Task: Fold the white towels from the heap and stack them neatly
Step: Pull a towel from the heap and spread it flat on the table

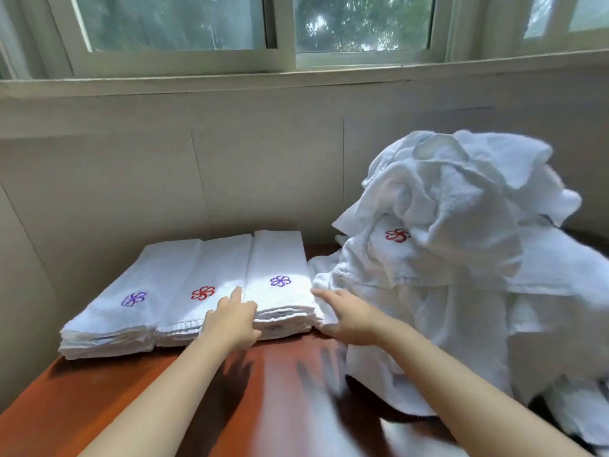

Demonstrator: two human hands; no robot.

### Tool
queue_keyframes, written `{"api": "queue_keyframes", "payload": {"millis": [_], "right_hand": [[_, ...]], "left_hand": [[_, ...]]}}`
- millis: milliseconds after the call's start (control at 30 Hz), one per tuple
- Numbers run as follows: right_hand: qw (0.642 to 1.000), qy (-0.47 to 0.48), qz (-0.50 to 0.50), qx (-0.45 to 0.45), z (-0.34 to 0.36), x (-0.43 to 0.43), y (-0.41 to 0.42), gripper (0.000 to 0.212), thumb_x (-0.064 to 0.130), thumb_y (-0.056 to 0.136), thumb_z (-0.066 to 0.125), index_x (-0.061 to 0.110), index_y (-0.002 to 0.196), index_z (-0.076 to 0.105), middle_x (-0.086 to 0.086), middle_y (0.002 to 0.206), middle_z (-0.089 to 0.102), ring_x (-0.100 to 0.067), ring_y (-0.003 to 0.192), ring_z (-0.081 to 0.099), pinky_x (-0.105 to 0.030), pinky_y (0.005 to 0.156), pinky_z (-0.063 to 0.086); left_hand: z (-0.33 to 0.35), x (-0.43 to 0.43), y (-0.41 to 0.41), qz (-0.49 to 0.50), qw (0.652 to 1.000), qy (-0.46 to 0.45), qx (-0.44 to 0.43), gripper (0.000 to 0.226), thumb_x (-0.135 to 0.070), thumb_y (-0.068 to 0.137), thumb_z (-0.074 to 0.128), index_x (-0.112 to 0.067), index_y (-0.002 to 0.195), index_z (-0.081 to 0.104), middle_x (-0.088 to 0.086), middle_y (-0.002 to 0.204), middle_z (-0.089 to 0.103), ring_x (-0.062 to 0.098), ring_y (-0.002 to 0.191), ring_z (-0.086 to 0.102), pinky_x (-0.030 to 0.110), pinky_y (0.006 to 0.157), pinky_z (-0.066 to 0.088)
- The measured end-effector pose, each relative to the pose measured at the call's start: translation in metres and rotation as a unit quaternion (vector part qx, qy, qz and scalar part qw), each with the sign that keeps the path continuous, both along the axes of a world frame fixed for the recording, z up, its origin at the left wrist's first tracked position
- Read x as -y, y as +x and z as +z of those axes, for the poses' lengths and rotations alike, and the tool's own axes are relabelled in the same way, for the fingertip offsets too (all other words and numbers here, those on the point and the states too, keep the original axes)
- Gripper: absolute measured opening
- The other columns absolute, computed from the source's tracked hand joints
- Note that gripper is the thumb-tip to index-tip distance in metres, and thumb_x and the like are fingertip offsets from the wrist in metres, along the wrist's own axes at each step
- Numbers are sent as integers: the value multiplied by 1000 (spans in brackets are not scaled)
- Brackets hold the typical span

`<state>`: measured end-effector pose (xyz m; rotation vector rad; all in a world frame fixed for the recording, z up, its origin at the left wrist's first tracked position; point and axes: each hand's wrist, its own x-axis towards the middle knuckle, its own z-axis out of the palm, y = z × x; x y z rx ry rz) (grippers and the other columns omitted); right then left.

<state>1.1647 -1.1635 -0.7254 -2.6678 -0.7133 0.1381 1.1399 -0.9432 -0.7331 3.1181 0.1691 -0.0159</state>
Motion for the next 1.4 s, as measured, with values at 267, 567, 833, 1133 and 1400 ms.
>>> {"api": "queue_keyframes", "payload": {"millis": [267, 567, 833, 1133, 1400], "right_hand": [[902, 238, -185, 308, 163, 128, -34, 31, 9, 90, 53, 12, 119, 61, -8, 112, 66, -25, 101, 61, -29, 86, 42], [909, -40, -331, 250, 154, 227, 3, 69, 27, 90, 57, 31, 147, 19, -8, 141, 33, -33, 117, 41, -41, 95, 41], [895, -83, -275, 342, 160, 245, 40, 29, 21, 92, 47, 19, 117, 61, -10, 136, 43, -32, 118, 43, -34, 92, 36], [898, 273, -184, 291, 193, 229, -12, 36, 16, 96, 48, 11, 61, 43, 6, 53, 45, -16, 57, 42, -31, 57, 38], [857, 259, -171, 411, 187, 230, -89, 48, 6, 92, 52, 28, 59, 24, 8, 56, 34, -27, 56, 40, -46, 56, 42]], "left_hand": [[105, 122, 8, -103, 966, -206, 119, 55, -33, 90, 57, -23, 142, 39, 12, 157, 11, 28, 140, 29, 36, 110, 33], [179, 257, 26, -221, 927, -223, 203, 55, -29, 93, 53, -26, 144, 34, 8, 155, 11, 28, 134, 36, 39, 107, 35], [162, 290, 46, -262, 940, -55, 210, 40, -25, 92, 47, -32, 132, 48, -1, 145, 33, 25, 137, 20, 44, 109, 30], [170, 281, 20, -230, 887, -313, 251, 94, -32, 89, 60, -39, 149, -12, -7, 95, 66, 12, 87, 64, 23, 73, 47], [202, 293, -14, -257, 913, -288, 130, 27, -30, 98, 41, -23, 73, 49, -8, 74, 53, 10, 70, 49, 26, 63, 37]]}}
